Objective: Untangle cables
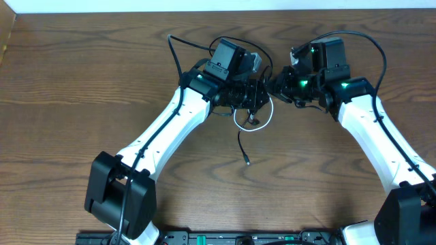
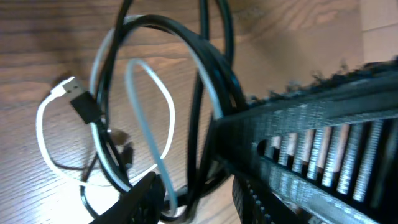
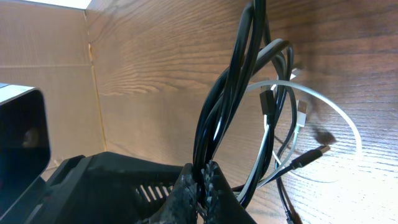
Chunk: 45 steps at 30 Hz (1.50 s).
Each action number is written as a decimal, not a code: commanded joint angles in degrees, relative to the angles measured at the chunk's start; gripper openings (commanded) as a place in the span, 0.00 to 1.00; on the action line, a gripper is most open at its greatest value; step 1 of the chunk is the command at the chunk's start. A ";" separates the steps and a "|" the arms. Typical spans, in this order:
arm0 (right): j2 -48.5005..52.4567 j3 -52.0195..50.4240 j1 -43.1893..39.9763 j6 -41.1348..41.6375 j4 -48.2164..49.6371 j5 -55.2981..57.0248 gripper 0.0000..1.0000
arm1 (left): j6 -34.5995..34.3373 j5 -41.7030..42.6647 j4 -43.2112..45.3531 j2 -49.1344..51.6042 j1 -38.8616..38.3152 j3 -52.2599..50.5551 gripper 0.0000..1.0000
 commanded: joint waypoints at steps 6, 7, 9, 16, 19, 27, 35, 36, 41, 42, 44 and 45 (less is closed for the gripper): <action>-0.15 0.52 -0.24 0.52 0.09 -1.57 0.01 | 2.82 -4.24 -2.34 0.98 -0.07 -0.02 0.34; -0.15 0.52 -0.24 0.22 0.13 -1.90 0.01 | 3.58 -4.24 -2.89 0.98 -0.09 -0.02 0.32; -0.15 0.52 -0.24 0.22 0.00 -1.90 0.01 | 3.87 -4.24 -3.32 0.98 -0.09 -0.07 0.30; -0.15 0.52 -0.24 0.22 -0.02 -2.08 0.01 | 3.85 -4.37 -1.88 1.09 -0.07 -0.94 0.19; -0.15 0.52 -0.24 0.22 -0.02 -2.12 0.01 | 3.85 -4.48 -0.85 1.20 -0.09 -1.99 0.11; -0.15 0.52 -0.35 -0.70 -0.04 -1.84 0.01 | 3.82 -4.46 -0.63 3.43 -0.09 -2.71 0.12; -0.15 0.52 -4.68 -5.38 -2.08 -1.38 0.18 | 3.87 -4.44 -1.07 6.49 -0.15 -2.75 0.16; -0.15 0.52 -5.57 -5.95 -2.99 -0.79 0.23 | 4.46 -4.20 -1.09 6.58 -0.20 -2.75 0.16; -0.15 0.52 -10.80 -9.88 -9.64 4.68 0.32 | 8.96 -3.87 -1.09 6.64 -1.97 -2.75 0.22; -0.15 0.52 -11.85 -11.02 -10.93 5.31 0.32 | 9.40 -3.98 -1.05 6.67 -2.51 -2.75 0.24; -0.15 0.52 -13.46 -12.44 -12.87 5.79 0.33 | 9.46 -4.04 -0.76 6.69 -3.78 -2.75 0.29; -0.15 0.52 -14.36 -13.44 -13.81 5.90 0.33 | 9.94 -4.04 -0.44 6.69 -4.44 -2.75 0.31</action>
